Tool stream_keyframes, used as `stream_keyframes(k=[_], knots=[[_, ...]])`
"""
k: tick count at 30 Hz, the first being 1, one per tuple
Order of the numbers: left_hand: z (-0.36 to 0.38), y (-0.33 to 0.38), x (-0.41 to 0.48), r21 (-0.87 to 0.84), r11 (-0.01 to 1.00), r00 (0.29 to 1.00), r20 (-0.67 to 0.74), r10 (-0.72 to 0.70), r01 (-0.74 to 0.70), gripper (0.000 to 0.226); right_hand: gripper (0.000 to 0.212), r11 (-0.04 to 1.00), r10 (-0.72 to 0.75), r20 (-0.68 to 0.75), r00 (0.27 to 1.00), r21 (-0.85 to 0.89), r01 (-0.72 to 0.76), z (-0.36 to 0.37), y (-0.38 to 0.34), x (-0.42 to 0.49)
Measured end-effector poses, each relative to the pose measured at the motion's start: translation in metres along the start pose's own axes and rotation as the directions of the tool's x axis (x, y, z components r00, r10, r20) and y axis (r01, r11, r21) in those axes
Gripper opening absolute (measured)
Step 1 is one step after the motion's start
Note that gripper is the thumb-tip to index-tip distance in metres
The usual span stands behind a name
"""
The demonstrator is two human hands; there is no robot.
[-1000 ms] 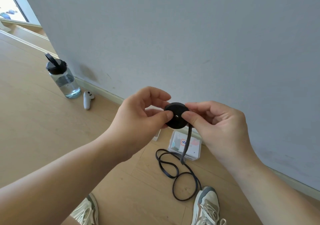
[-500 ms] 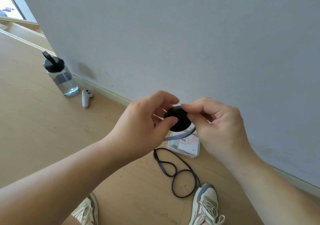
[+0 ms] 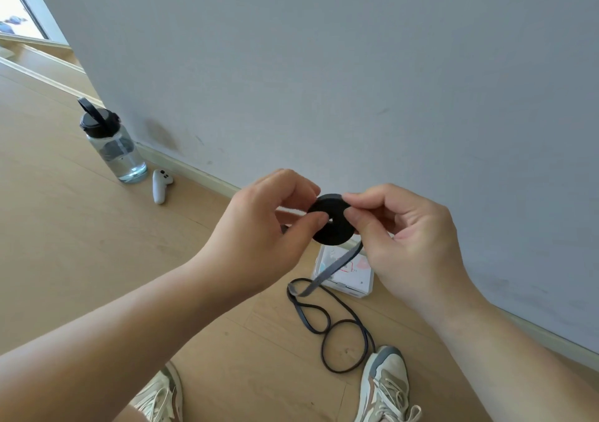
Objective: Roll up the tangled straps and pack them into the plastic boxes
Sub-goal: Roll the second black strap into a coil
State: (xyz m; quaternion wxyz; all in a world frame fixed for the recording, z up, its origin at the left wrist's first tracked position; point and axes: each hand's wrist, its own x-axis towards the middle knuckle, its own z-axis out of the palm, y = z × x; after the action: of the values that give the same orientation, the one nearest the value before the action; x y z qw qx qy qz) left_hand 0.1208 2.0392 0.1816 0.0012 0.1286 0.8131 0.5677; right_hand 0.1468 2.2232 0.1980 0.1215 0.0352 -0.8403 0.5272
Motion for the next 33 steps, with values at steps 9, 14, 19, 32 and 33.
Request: stream_keyframes(k=[9,14,19,32,33], knots=[[-0.001,0.006,0.002,-0.418,0.869,0.963,0.069,-0.26,0.265,0.021,0.023,0.996,0.046,-0.075,0.996,0.086,-0.039,0.0,-0.004,0.0],[0.005,0.007,0.0,-0.444,0.854,0.961,0.073,-0.265,0.269,0.018,0.021,0.985,0.137,-0.102,0.985,0.118,-0.125,0.0,-0.002,0.003],[0.002,0.005,-0.001,-0.095,0.988,0.992,0.03,-0.122,0.125,0.024,0.026,0.992,0.117,-0.054,0.992,0.048,-0.115,0.001,-0.001,0.002],[-0.004,0.007,0.0,-0.007,0.998,0.994,0.088,-0.059,0.06,0.027,0.027,1.0,0.018,0.024,1.0,0.024,-0.018,0.0,0.001,0.001],[-0.004,0.008,-0.001,0.011,0.998,0.993,0.103,-0.058,0.057,0.027,0.027,0.999,0.028,0.033,0.999,0.028,-0.029,0.0,0.0,0.001]])
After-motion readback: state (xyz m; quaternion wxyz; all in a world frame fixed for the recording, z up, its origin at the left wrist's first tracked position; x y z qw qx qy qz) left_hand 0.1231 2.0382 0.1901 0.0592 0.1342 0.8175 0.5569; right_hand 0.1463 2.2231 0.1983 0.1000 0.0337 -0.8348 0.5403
